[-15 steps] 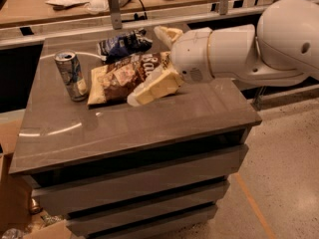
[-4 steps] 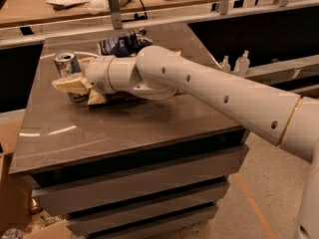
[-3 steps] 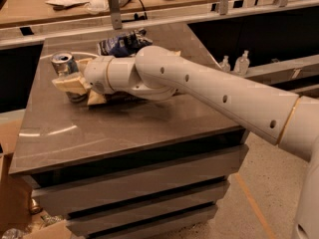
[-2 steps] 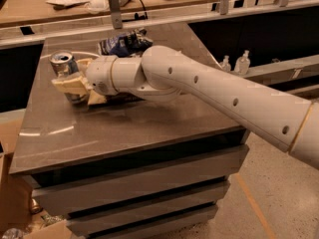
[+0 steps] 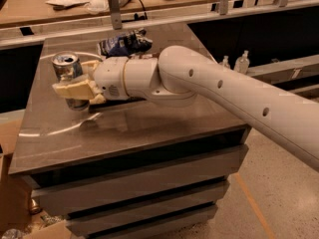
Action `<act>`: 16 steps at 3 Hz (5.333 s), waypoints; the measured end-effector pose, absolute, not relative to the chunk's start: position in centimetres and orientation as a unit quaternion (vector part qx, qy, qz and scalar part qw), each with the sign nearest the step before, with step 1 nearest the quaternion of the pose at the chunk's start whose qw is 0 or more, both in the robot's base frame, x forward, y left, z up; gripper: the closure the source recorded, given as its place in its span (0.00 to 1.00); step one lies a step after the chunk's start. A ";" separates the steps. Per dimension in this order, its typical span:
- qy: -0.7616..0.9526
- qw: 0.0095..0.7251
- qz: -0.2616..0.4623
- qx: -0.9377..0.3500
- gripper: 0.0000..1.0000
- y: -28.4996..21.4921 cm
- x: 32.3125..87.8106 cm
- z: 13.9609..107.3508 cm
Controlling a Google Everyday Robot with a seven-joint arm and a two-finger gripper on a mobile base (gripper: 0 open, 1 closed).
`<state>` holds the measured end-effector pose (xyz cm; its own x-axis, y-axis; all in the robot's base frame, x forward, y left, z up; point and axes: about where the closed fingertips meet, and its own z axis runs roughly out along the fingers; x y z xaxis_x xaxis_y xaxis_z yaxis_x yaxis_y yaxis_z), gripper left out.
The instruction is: Move redbull can near blue chip bag
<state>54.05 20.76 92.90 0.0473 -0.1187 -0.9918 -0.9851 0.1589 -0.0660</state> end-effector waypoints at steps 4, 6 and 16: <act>0.646 0.598 0.219 -0.421 1.00 7.7 54.1 96.1; 0.703 0.612 0.098 -0.349 1.00 -1.9 55.7 96.0; 0.672 0.717 0.028 -0.185 1.00 -6.1 83.6 94.7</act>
Offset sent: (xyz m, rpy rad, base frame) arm -0.0364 -0.1202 0.0145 -0.1246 -0.0024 -0.3962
